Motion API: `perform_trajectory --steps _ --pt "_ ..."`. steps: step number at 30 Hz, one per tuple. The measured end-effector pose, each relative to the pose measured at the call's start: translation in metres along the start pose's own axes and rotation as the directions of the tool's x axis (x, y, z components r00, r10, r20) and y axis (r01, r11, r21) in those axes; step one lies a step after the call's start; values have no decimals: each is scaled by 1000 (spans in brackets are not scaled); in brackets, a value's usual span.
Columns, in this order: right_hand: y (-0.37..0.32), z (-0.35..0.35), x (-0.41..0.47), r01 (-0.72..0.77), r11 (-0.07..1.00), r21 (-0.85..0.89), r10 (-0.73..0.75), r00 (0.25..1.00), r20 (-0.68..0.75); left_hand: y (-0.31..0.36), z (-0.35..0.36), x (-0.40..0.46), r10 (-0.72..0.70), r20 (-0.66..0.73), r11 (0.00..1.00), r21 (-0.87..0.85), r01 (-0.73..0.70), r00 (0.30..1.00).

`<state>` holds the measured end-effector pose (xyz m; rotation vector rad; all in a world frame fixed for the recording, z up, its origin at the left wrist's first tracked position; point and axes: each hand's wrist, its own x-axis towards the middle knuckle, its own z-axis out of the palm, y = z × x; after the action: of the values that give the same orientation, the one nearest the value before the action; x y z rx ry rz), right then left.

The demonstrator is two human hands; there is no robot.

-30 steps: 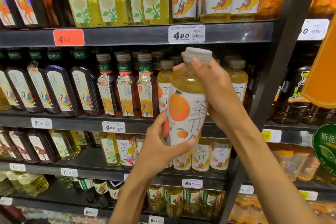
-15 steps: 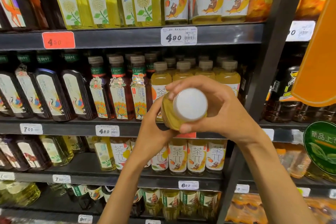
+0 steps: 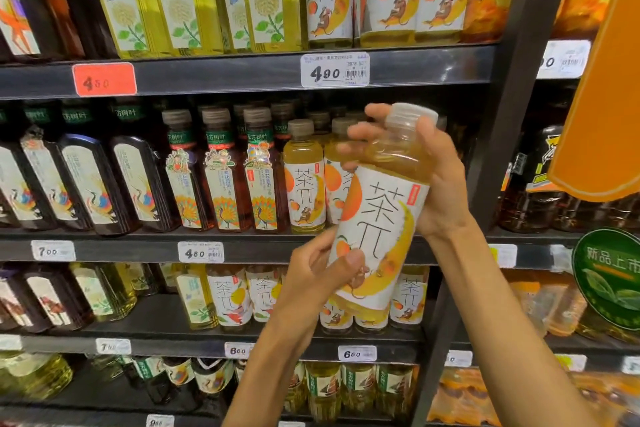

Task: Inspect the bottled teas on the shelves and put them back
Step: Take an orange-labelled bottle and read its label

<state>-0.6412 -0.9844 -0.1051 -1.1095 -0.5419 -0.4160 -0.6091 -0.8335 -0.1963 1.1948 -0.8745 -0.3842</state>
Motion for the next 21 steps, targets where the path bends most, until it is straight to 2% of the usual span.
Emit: perform_trajectory --steps 3,5,7,8,10,12,14,16,19,21 --pt "3 -2 -1 -41 999 -21 39 995 -87 0 4 -3 -60 34 997 59 58 998" --pt "4 -1 -2 -47 973 -225 11 987 -159 0 7 -2 -100 -2 992 79 100 995" --pt "8 1 -4 -61 891 -450 -37 978 -205 2 15 1 -103 -66 992 65 107 993" --pt "10 3 -4 -76 864 -497 -39 975 -217 1 19 2 -96 -101 994 50 101 990" --pt "9 5 -3 -98 875 -474 -5 977 -212 -1 23 3 -106 -157 994 -14 105 982" --pt "6 3 0 -131 945 -298 83 982 -168 0 23 4 -176 -162 974 -172 148 971" --pt "5 0 4 -158 972 -173 138 982 -127 3 21 4 -243 -68 917 -342 206 968" --pt "8 0 8 -177 977 -121 167 982 -83 4 23 6 -226 53 880 -417 227 973" --pt "10 1 11 -194 977 -89 187 978 -89 0 22 8 -229 48 887 -400 229 972" --pt "7 -1 9 -162 963 -216 137 982 -127 -2 17 10 -197 -17 937 -296 184 980"
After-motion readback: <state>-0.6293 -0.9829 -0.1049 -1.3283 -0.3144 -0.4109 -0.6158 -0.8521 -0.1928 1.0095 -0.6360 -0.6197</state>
